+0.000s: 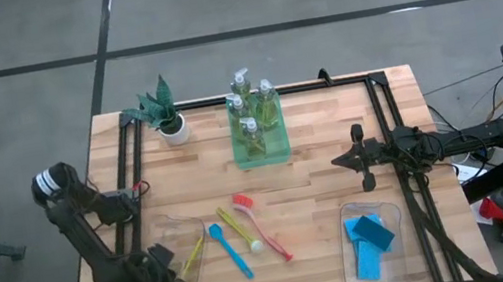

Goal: Pick & Place Kitchen Sink Supplies
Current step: Put the green toilet brush into the left transparent bin

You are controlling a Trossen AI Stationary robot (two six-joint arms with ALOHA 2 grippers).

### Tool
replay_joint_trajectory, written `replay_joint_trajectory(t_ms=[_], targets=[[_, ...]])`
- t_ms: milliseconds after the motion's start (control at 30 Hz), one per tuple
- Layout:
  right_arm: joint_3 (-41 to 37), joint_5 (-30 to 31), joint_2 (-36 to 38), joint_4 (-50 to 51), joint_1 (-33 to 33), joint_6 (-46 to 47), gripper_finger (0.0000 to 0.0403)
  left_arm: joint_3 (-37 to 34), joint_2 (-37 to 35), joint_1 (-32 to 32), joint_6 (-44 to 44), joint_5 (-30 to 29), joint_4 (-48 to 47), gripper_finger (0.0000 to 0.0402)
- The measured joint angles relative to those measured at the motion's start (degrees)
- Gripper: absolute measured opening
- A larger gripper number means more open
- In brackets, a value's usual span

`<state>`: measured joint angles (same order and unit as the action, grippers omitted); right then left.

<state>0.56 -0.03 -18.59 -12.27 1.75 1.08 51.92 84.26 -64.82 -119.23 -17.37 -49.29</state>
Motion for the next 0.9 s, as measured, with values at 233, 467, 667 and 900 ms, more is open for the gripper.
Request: replay_joint_trajectory(t_ms=[233, 467, 667, 900], targets=[[0.00, 0.00, 0.02, 0.00, -0.01, 0.01, 0.0008, 0.01, -8.02, 0.04, 2.91, -2.86, -2.24, 0.0054], [0.00, -0.01, 0.04, -0.02, -0.02, 0.01, 0.0008, 2.05, -15.58, 0.50, 14.31, -23.96, -1.19, 0.0054], [0.00, 0.00, 0.04, 0.00, -0.01, 0.01, 0.0008, 4.43, -19.12, 2.37, 44.47, -41.37, 6.89, 0.0096], [0.00, 0.00, 0.04, -0.02, 0.01, -0.01, 0.0008, 4.13, -19.68, 11.39, 76.38, -39.37, 21.81, 0.0192]])
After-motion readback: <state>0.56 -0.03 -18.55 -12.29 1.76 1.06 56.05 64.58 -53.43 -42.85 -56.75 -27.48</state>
